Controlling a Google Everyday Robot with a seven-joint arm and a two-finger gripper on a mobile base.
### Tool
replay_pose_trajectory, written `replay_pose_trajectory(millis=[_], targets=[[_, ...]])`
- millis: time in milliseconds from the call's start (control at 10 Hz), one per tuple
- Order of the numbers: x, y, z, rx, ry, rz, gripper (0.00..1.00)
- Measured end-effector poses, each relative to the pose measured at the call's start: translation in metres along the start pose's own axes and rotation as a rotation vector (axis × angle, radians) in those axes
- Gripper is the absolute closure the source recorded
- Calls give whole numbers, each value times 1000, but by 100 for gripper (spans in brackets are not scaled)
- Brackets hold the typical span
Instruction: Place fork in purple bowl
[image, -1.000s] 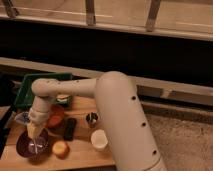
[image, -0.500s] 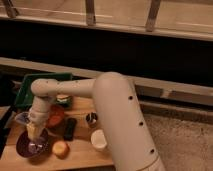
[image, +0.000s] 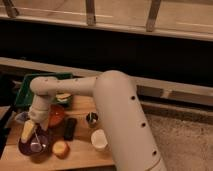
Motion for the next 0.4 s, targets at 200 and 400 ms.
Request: replay_pose_trajectory(millis=[200, 400], targets=[[4, 1, -36, 92, -40, 19, 26], [16, 6, -80, 200, -124, 55, 26]])
